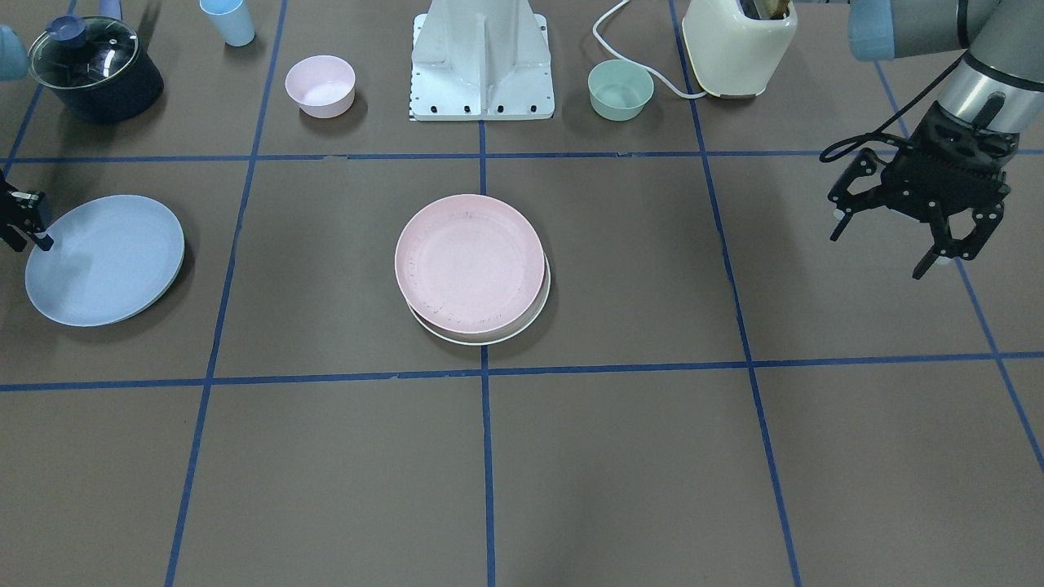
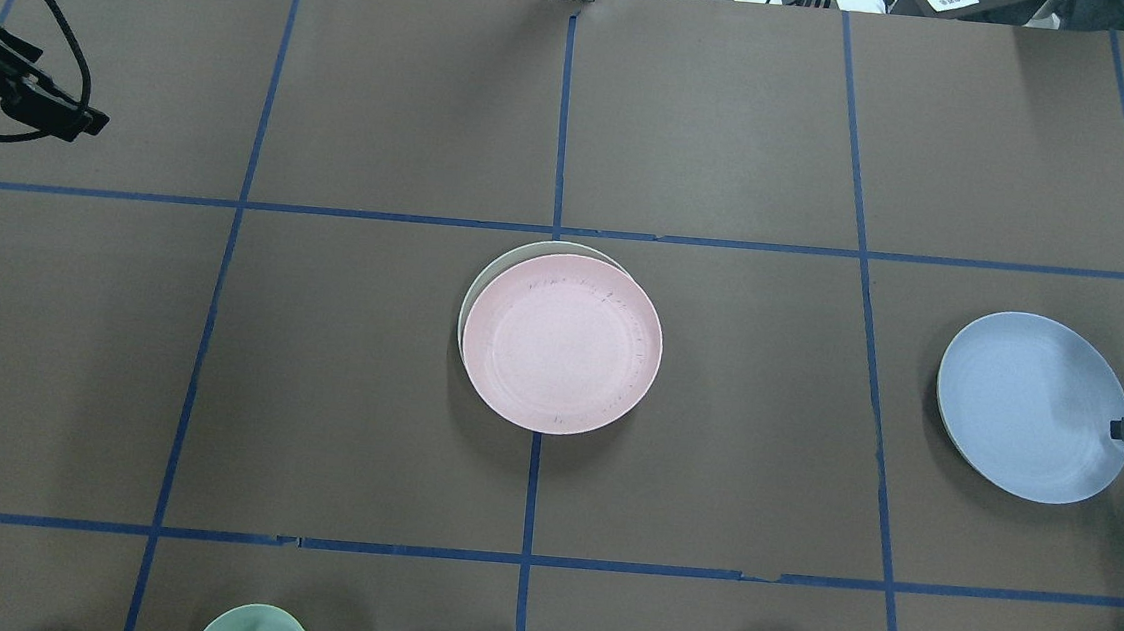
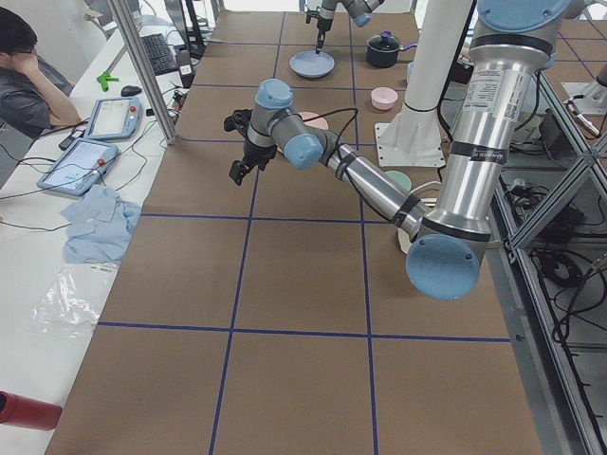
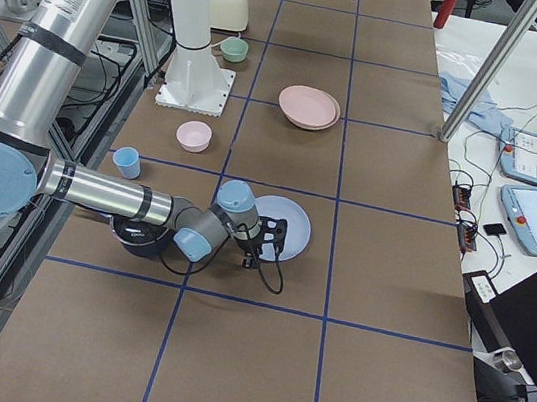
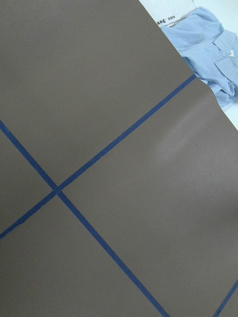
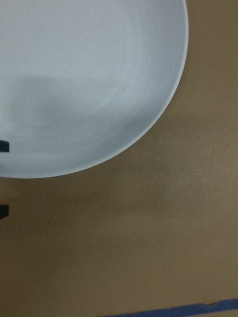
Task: Stack three plates with pink and blue
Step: 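Reach the right gripper to the light blue plate's rim and grasp it, then carry the light blue plate with the right gripper over the pink plate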
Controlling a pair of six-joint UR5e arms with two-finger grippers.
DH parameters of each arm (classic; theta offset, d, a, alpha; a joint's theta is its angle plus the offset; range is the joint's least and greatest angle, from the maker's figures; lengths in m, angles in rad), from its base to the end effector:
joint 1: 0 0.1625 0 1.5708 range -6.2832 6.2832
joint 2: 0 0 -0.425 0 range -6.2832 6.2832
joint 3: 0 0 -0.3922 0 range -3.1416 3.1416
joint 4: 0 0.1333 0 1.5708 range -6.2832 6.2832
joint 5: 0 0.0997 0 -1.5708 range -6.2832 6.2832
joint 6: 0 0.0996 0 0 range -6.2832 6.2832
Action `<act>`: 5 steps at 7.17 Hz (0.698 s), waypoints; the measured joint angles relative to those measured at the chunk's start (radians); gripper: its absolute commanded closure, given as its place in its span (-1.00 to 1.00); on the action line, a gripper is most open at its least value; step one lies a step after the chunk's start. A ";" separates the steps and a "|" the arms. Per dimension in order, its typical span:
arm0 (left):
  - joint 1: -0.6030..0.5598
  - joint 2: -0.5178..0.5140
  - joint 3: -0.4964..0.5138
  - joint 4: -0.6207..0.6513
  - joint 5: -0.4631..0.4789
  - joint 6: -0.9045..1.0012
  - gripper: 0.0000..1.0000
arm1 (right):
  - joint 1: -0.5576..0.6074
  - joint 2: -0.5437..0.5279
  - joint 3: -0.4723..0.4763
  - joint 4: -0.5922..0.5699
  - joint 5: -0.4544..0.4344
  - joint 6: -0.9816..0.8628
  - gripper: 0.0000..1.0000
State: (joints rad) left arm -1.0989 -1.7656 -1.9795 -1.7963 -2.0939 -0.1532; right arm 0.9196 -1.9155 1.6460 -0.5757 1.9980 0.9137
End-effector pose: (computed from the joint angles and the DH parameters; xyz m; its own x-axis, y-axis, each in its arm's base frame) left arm 0.1693 -0.5155 0.3417 0.6440 0.6216 -0.4461 -0.2113 0.7049 0.6771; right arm -0.1506 -0.3494 0.6686 0.6994 0.0006 0.7147 -0.1642 0.9734 0.1599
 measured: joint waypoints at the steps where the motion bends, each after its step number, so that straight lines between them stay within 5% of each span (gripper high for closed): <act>1: 0.000 0.000 0.000 0.000 0.000 0.000 -1.00 | 0.000 0.010 -0.005 0.000 0.000 0.001 0.99; 5: 0.001 0.000 0.003 0.000 0.001 -0.002 -1.00 | 0.001 0.018 0.009 0.000 -0.001 0.009 1.00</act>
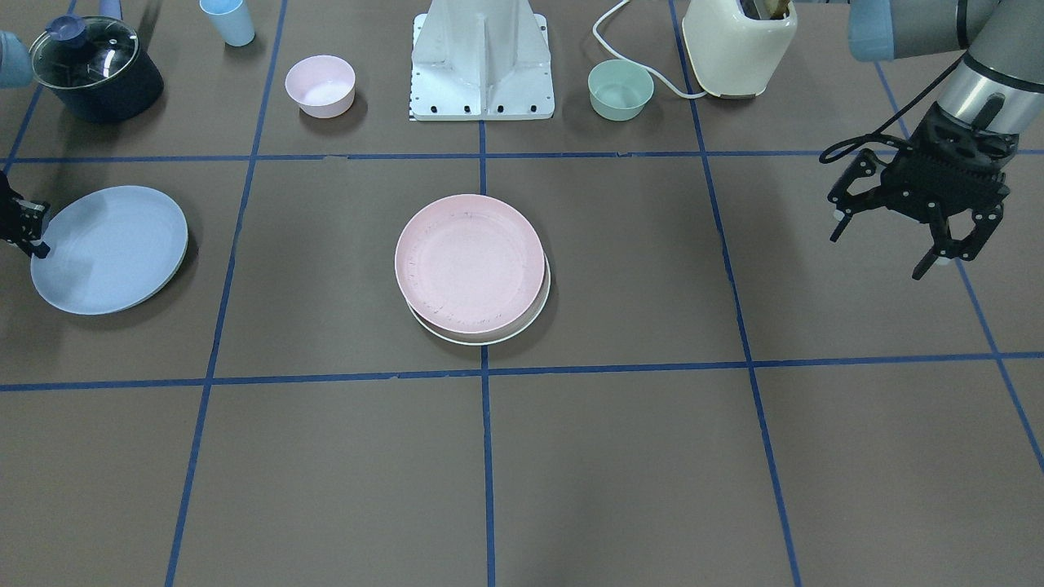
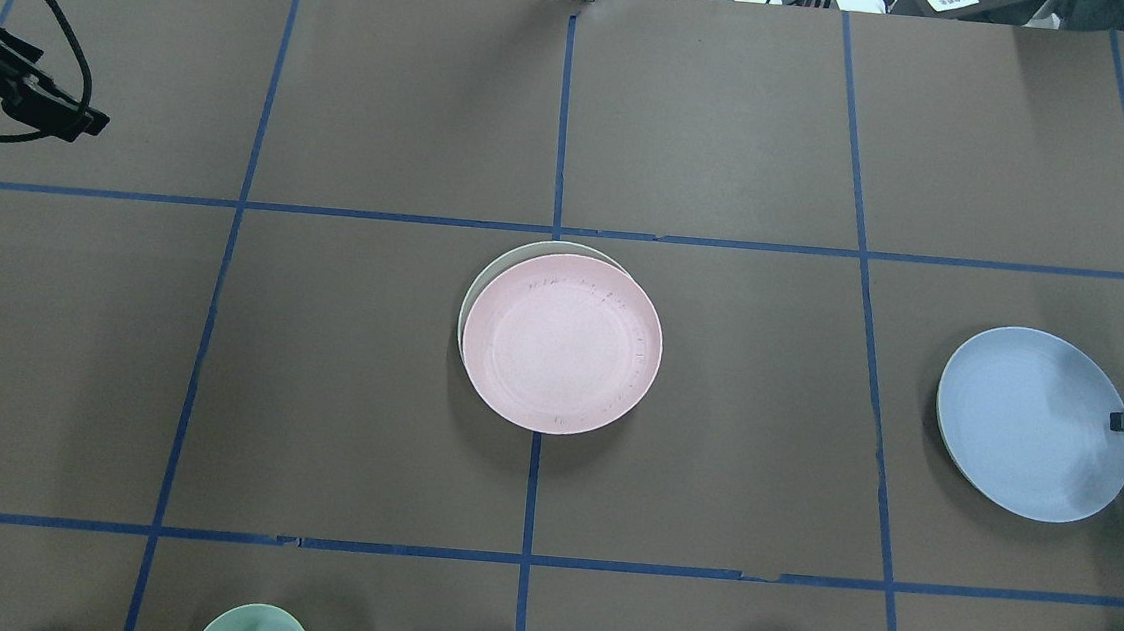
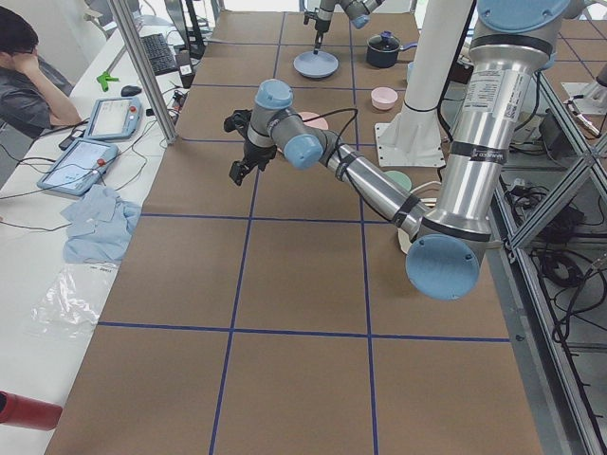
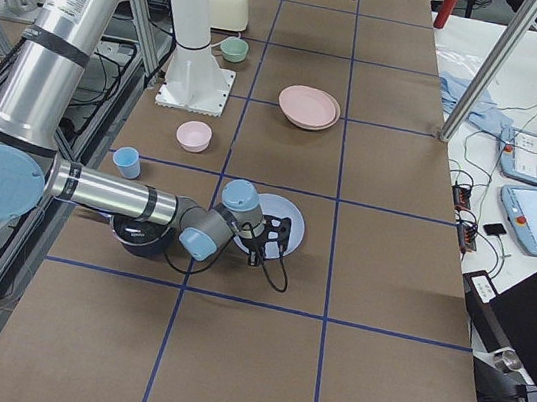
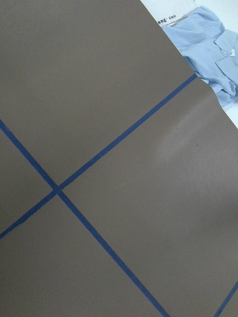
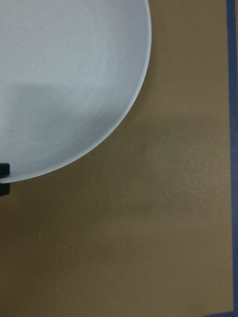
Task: Stack three plates with pink and blue
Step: 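Carry the light blue plate with the right gripper over the pink plate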
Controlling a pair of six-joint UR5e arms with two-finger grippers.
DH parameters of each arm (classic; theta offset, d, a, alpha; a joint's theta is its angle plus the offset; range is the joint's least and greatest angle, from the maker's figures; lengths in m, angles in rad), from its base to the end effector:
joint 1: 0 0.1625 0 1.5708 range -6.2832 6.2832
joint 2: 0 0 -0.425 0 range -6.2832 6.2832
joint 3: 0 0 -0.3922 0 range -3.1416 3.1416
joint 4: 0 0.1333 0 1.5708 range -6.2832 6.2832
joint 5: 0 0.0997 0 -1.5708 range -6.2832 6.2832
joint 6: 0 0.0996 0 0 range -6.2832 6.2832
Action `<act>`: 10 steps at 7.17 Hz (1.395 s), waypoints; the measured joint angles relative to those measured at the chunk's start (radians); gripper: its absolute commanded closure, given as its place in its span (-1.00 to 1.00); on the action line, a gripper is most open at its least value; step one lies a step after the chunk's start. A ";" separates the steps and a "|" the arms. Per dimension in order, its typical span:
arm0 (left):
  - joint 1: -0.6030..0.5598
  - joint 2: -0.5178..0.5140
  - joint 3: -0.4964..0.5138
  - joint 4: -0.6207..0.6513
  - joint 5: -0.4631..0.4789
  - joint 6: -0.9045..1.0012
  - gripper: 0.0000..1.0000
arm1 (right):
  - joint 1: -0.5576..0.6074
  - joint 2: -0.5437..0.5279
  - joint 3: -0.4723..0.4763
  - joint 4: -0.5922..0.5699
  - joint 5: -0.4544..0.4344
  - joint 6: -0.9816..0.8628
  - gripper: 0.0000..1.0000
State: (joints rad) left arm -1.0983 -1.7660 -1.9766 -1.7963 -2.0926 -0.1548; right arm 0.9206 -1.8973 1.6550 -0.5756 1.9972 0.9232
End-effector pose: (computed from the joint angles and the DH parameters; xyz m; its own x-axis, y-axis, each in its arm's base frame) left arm 0.1699 -0.5162 0.3428 0.6454 0.6194 -0.4470 -0.2113 0.7072 0.6747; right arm -0.1562 -0.3576 0.6572 0.6862 -0.0051 0.7274 -0.1750 0.9695 0.1718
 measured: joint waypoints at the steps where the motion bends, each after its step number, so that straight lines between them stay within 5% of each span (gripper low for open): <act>1: 0.000 -0.001 0.002 0.000 0.000 0.000 -1.00 | 0.009 0.009 0.043 -0.012 0.011 0.001 1.00; 6: 0.000 -0.001 0.007 -0.001 -0.001 -0.018 -1.00 | 0.073 0.314 0.220 -0.324 0.138 0.193 1.00; 8: 0.000 -0.001 0.008 -0.001 -0.001 -0.026 -1.00 | -0.038 0.459 0.258 -0.431 0.064 0.356 1.00; 10: 0.000 -0.001 0.008 -0.001 -0.001 -0.028 -1.00 | -0.205 0.624 0.272 -0.637 -0.108 0.482 1.00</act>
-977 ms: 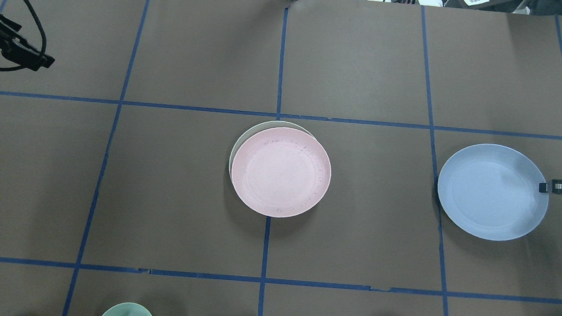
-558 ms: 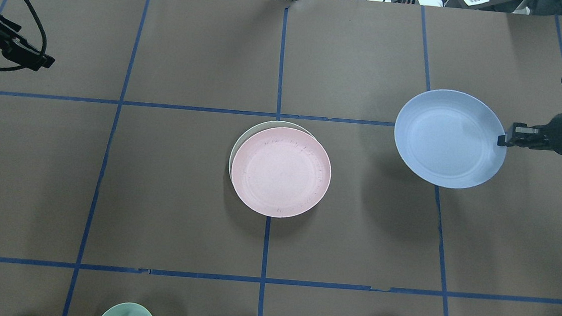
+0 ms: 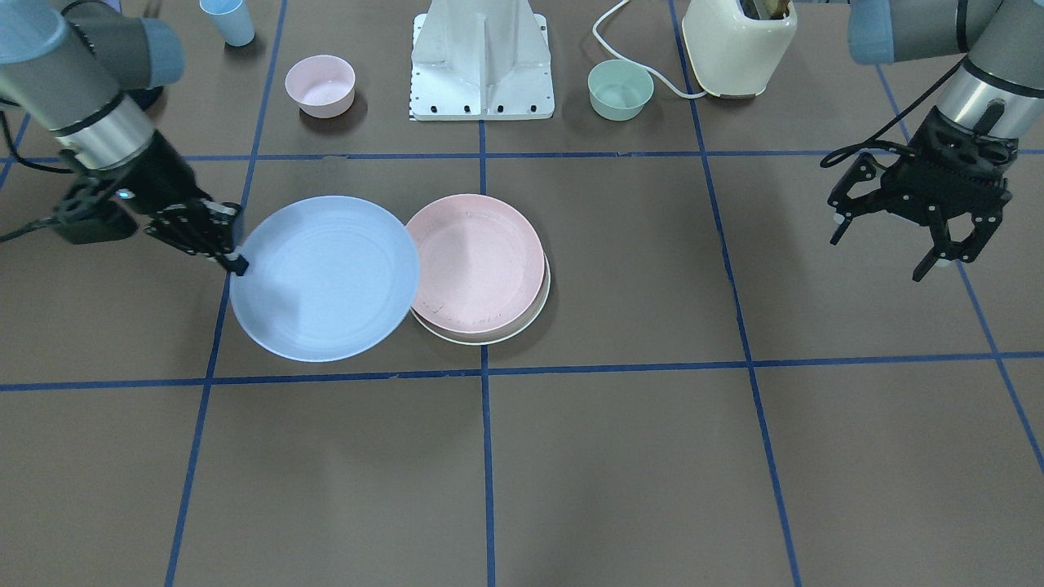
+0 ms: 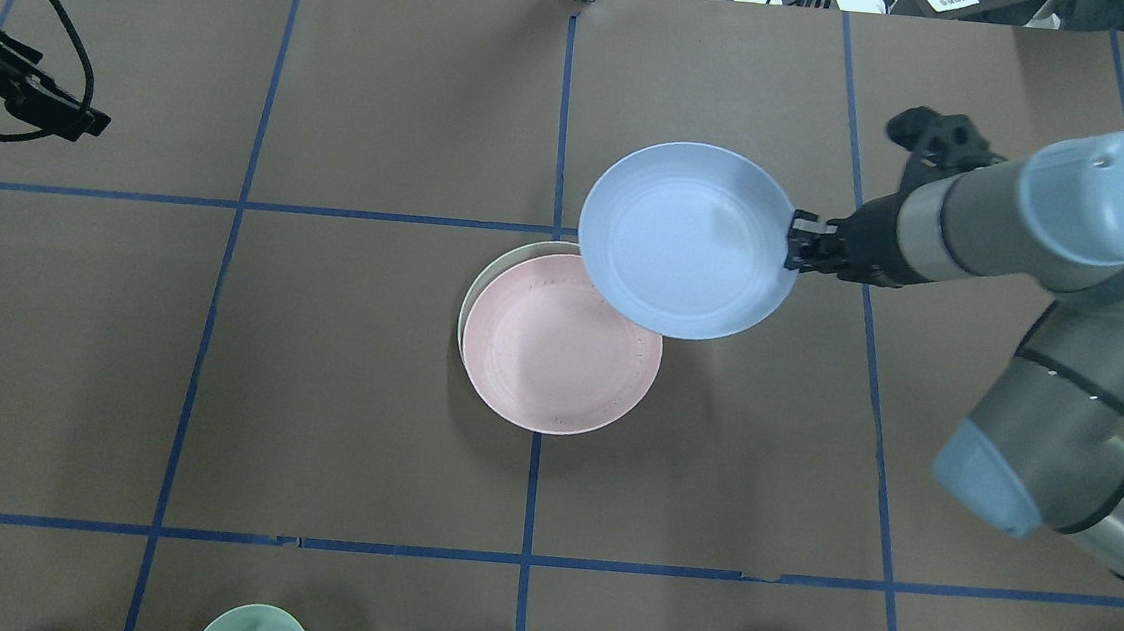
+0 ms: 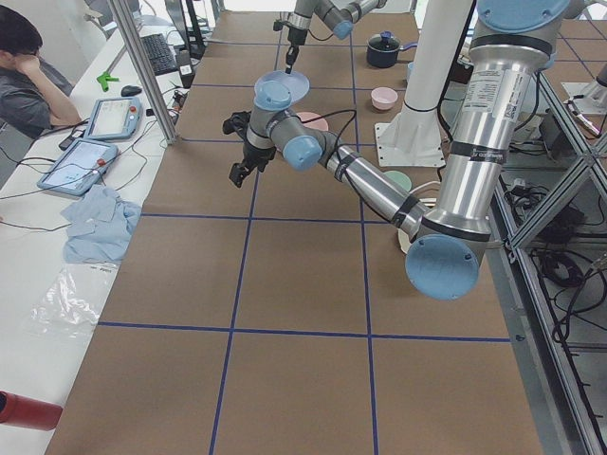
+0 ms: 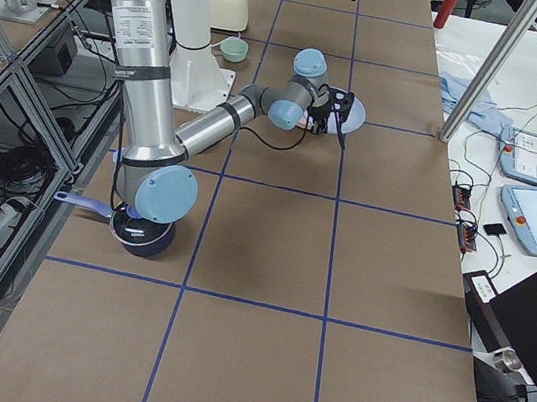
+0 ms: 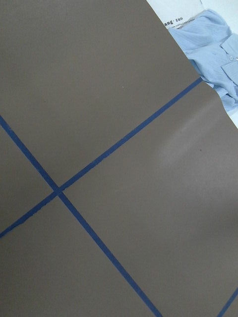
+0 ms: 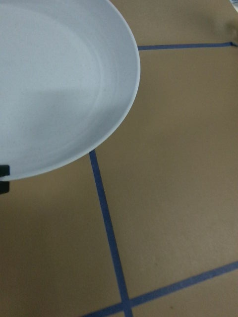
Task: Stack three plates with pink and blue
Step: 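Carry the light blue plate with the right gripper over the pink plate, then lower the light blue plate onto the stack and open the right gripper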
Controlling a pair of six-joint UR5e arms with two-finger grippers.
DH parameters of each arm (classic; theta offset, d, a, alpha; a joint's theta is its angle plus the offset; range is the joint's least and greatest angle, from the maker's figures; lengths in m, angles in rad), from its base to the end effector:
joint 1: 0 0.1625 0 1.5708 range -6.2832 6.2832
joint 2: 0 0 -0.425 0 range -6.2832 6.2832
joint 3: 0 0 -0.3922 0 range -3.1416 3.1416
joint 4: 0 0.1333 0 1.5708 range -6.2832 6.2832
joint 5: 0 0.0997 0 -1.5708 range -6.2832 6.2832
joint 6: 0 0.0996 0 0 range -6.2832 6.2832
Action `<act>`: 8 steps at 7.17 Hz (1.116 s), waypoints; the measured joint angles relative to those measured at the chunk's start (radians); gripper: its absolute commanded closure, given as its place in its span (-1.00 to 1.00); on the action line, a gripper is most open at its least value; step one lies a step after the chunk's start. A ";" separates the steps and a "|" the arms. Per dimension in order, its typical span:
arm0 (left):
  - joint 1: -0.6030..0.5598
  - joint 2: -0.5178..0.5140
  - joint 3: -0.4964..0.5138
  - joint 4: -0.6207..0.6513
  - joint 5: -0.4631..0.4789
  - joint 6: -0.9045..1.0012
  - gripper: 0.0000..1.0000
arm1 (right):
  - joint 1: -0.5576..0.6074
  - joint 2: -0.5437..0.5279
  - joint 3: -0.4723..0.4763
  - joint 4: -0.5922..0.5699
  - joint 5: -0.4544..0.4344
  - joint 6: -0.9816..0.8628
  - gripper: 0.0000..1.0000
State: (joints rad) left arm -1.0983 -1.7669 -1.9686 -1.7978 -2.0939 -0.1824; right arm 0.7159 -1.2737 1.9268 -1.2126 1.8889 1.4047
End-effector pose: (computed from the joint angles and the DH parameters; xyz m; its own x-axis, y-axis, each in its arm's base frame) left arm 0.1709 -0.5179 0.3457 0.6512 0.5977 -0.4676 -0.1953 0.7274 0.6579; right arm -0.3623 -0.4505 0.2963 0.4650 0.1963 0.8633 -0.3513 0.9360 -0.0236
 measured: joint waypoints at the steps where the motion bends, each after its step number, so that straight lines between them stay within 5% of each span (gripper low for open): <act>1: 0.000 0.001 0.001 0.000 0.000 0.000 -1.00 | -0.079 0.054 0.000 -0.082 -0.085 0.036 1.00; 6: 0.000 0.001 0.003 0.000 0.000 0.000 -1.00 | -0.241 0.138 -0.015 -0.185 -0.222 0.104 1.00; 7: 0.000 0.001 0.004 -0.001 0.000 0.000 -1.00 | -0.249 0.159 -0.023 -0.209 -0.227 0.106 0.32; 8: 0.000 0.001 0.006 -0.001 0.000 0.000 -1.00 | -0.252 0.169 -0.032 -0.219 -0.229 0.107 -0.79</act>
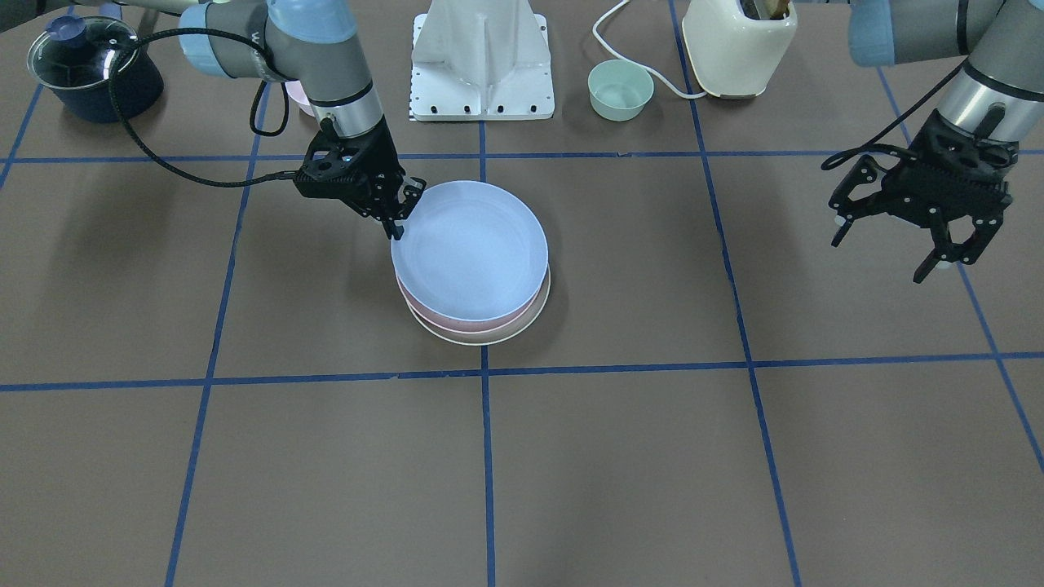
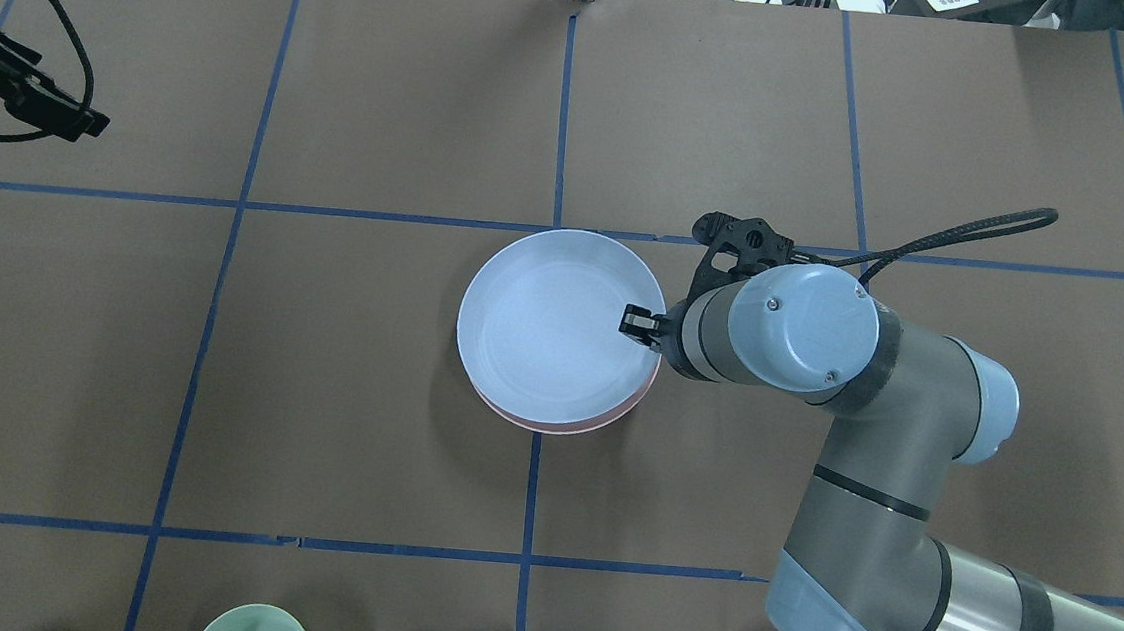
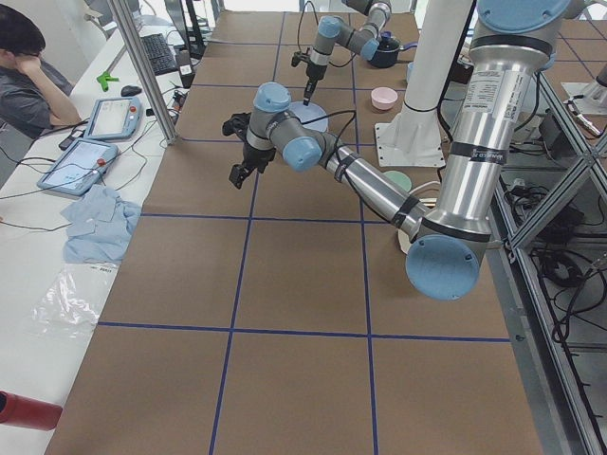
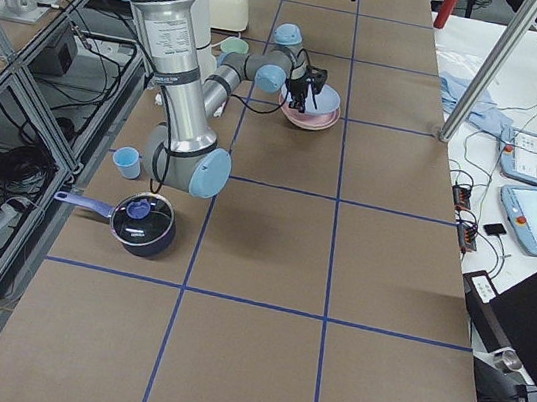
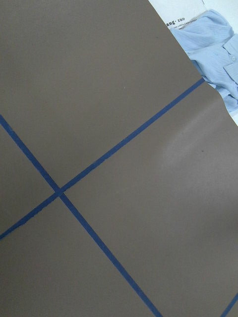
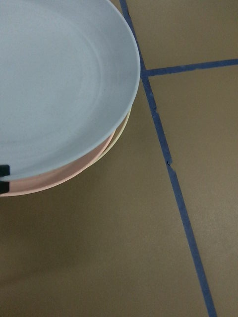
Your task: Stack three plates with pink and blue
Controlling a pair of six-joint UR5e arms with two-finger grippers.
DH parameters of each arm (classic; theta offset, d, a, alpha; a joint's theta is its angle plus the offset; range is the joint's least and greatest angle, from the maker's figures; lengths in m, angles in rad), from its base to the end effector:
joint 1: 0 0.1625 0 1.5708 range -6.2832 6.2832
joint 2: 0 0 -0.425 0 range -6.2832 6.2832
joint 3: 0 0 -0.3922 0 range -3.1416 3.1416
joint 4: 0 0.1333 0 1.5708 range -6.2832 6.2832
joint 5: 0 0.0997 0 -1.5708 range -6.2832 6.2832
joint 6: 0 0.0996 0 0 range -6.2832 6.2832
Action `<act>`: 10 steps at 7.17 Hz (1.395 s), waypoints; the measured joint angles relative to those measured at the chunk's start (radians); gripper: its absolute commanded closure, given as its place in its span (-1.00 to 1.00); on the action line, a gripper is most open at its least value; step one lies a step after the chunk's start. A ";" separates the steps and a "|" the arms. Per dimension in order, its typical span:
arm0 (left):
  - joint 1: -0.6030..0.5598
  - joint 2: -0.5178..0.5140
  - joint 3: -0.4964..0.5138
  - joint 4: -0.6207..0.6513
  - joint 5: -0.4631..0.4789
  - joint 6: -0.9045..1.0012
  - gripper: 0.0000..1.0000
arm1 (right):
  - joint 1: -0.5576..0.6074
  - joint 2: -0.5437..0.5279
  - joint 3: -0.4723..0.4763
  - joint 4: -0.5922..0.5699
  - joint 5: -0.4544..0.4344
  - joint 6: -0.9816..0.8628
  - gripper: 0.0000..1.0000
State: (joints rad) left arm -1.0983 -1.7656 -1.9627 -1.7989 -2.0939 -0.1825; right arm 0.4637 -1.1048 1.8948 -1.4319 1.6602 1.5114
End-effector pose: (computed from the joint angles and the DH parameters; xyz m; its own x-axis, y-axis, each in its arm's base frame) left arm 0.1714 -0.5189 0.3490 0.6525 0.5951 -0.4691 -0.1971 0.7310 0.6533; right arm -0.4865 -0.3824 0.2431 0.5572 0.2125 0.8027 -0.3490 0.9371 -0.0058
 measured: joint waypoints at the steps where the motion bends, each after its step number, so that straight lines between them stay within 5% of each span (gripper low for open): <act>1: 0.000 0.000 0.001 0.000 0.000 0.000 -1.00 | -0.001 0.004 -0.011 -0.001 -0.007 -0.005 -0.99; 6: 0.000 0.002 0.007 -0.001 -0.001 0.001 -1.00 | 0.064 0.006 -0.020 -0.015 0.008 -0.060 -0.99; 10: -0.051 0.060 0.025 0.011 0.002 0.005 -1.00 | 0.431 -0.013 -0.010 -0.202 0.340 -0.521 -1.00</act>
State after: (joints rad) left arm -1.1489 -1.7052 -1.9378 -1.7874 -2.0923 -0.1778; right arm 0.8946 -1.1181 1.8849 -1.6340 2.0004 0.9904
